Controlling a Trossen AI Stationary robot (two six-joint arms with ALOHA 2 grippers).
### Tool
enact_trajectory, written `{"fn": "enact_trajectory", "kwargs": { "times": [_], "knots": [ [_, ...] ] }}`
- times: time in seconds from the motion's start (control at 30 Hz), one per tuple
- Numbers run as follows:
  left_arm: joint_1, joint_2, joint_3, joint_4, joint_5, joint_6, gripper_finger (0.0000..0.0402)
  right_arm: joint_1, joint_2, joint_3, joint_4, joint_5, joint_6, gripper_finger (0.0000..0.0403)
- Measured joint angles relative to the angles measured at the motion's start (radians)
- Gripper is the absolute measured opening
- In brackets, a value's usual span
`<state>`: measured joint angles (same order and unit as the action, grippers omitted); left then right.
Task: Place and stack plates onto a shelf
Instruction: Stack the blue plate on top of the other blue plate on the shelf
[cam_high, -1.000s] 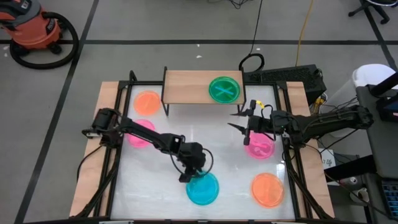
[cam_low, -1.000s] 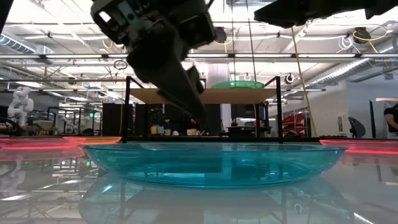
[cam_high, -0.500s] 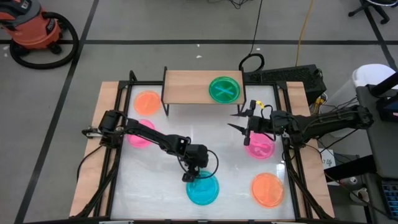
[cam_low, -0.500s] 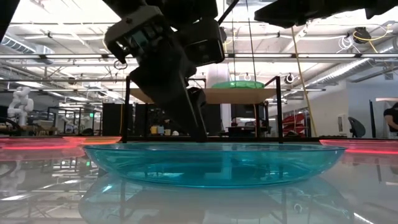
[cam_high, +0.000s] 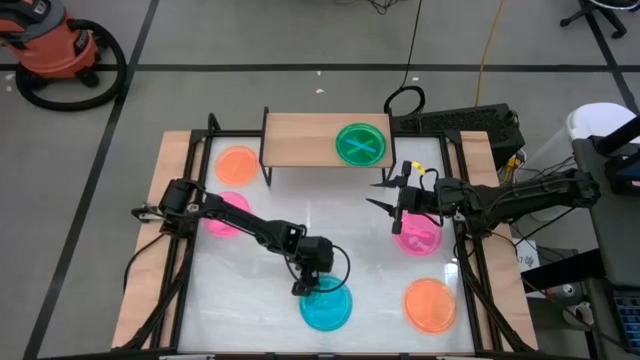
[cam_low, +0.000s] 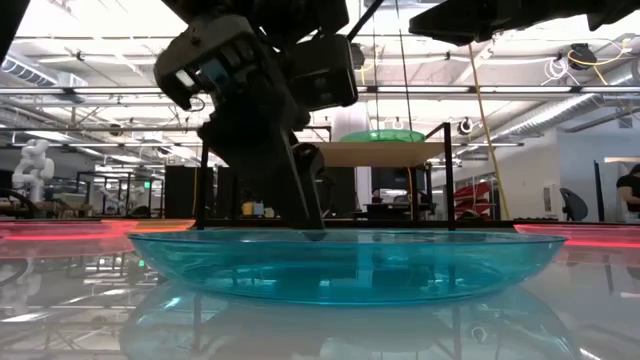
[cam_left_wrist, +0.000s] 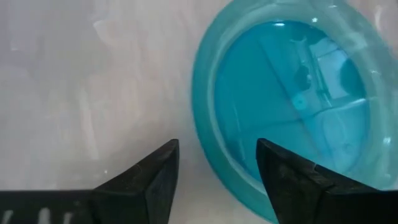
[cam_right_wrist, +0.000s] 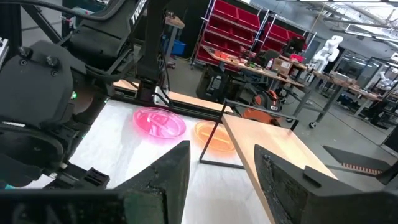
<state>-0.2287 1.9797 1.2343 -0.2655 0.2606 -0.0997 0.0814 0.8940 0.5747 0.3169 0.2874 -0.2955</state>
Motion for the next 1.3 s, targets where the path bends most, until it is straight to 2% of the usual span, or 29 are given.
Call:
{"fn": "enact_trajectory", "kwargs": {
  "times": [0.3,0.47,0.67,1.0,1.1,1.3],
  "knots": [
    [0.006,0.000,0.000,-0.002,0.009,-0.001,0.0100,0.000,0.000,0.000,0.000,0.000,0.008,0.0160],
    [0.006,0.000,0.000,-0.027,0.034,0.037,0.0079,0.000,0.000,0.000,0.000,0.000,0.008,0.0160],
    [0.007,0.000,0.000,-0.020,0.000,0.064,0.0078,0.000,0.000,0.000,0.000,0.000,0.008,0.0160],
    [0.040,0.000,0.000,-0.017,0.013,0.026,0.0085,0.000,0.000,0.000,0.000,0.000,0.020,0.0160],
    [0.040,0.000,0.000,-0.017,0.034,0.019,0.0109,0.000,0.000,0.000,-0.002,-0.001,0.022,0.0160],
    [0.028,0.000,0.000,-0.017,0.033,0.018,0.0188,0.000,0.000,0.000,-0.005,-0.001,0.023,0.0160]
  ]
}}
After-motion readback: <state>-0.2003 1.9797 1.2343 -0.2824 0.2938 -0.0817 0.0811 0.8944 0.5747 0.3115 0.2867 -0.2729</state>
